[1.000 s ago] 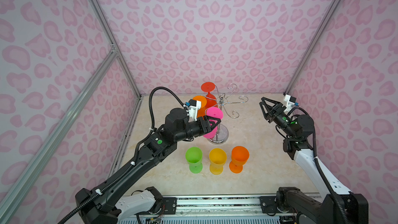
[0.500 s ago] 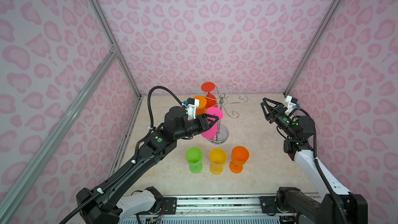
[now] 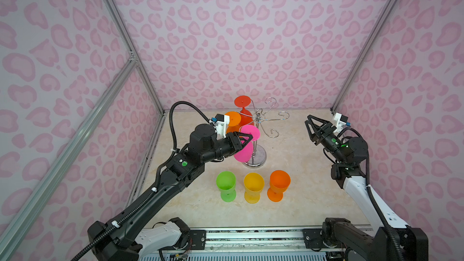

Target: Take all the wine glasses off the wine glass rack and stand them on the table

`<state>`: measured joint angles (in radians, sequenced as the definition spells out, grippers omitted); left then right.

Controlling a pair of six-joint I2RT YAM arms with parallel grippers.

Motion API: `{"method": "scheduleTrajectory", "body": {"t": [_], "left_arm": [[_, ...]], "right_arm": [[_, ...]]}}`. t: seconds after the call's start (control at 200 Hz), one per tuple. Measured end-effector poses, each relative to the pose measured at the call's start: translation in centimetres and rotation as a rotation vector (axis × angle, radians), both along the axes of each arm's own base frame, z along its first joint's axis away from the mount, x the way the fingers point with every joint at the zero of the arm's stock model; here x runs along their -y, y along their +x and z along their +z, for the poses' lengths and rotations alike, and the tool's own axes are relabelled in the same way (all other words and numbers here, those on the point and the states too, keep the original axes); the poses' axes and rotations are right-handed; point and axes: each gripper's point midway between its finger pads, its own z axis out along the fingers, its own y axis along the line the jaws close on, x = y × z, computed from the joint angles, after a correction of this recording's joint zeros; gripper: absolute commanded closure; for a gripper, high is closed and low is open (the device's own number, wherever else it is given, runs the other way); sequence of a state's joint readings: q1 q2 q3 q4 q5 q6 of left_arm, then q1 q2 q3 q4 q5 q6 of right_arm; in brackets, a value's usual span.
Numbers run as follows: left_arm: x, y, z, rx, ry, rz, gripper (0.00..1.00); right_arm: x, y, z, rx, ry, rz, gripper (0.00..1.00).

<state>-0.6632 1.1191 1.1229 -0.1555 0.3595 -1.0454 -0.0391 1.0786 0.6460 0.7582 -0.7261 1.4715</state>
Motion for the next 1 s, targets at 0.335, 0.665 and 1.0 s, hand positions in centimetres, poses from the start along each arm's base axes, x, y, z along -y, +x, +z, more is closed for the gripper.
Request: {"method": "scheduleTrajectory", "body": {"t": [0.335,0.665,1.0], "left_arm": [[-0.8,0.5,-0.4,-0.019,-0.006,0.033,0.68],[-1.3,0.9,-0.4,-0.036,-0.028,0.063,0.69],[-0.8,0.7,-0.3,-0.065,-0.062,0.037,0.68]], "right_arm": [[0.3,-0.1,-0.2,-0.002,0.003,-0.008,0.49],[0.5,-0.1,-0.4,-0.004,0.009,-0.011,0.48],[0.6,-0.1,-0.2,0.006,0.012,-0.01,0.48]]}}
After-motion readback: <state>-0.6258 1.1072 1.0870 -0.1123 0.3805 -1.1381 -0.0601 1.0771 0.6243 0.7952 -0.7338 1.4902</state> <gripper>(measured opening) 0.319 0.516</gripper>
